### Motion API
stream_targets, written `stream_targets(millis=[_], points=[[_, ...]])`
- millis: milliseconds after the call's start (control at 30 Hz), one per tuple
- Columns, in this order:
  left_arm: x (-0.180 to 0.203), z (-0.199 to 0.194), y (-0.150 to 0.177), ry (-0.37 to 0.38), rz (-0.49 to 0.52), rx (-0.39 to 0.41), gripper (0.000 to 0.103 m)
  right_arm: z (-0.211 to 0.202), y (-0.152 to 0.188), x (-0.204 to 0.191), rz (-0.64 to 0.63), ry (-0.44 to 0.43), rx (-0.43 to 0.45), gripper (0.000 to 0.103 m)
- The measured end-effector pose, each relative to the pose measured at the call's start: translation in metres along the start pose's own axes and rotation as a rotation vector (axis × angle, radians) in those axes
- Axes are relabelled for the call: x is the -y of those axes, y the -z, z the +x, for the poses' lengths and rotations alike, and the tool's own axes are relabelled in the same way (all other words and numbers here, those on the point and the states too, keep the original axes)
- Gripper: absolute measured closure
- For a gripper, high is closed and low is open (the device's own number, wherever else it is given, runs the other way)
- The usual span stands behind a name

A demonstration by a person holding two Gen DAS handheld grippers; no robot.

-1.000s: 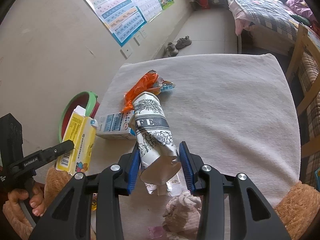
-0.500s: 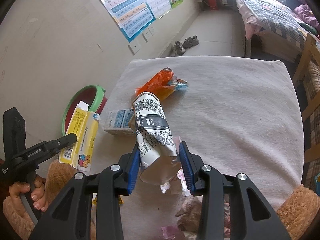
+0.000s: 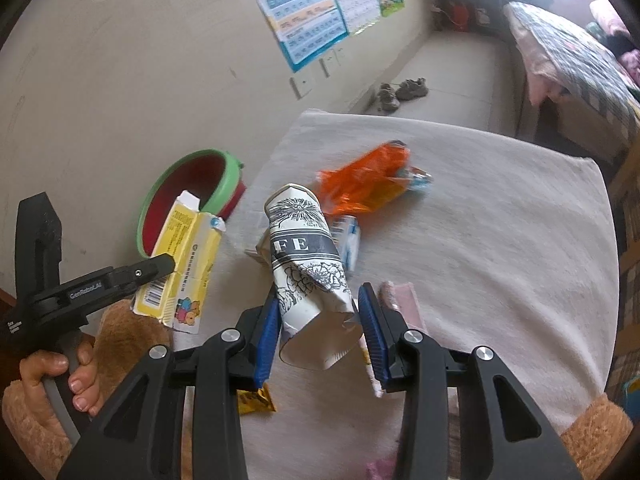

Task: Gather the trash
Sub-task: 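Lift and carry the yellow box and white cup over the red bin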

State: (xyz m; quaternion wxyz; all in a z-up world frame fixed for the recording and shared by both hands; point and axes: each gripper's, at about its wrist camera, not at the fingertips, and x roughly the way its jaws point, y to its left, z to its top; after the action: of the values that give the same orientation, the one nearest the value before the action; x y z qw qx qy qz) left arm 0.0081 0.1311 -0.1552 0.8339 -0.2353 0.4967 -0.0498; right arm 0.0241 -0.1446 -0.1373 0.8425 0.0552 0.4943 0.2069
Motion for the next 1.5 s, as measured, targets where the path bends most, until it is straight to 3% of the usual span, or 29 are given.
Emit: stream_targets(millis=[267,933,1500], points=[[-0.017,-0.008,-0.004,-0.018,-0.038,0.025,0.077,0.009,-0.009,-0.035,-0.107,-0.001,0.004,0.066],[-0.053,-0.024,-0.016,-0.069,-0.116,0.091,0.077,0.029,-0.032,-0.089,-0.234,-0.048,0.006,0.066],[-0.074,-0.043,-0.040,-0.120,-0.153,0.184,0.077,0.059,-0.043,-0.105,-0.254,-0.075,-0.040,0.066]])
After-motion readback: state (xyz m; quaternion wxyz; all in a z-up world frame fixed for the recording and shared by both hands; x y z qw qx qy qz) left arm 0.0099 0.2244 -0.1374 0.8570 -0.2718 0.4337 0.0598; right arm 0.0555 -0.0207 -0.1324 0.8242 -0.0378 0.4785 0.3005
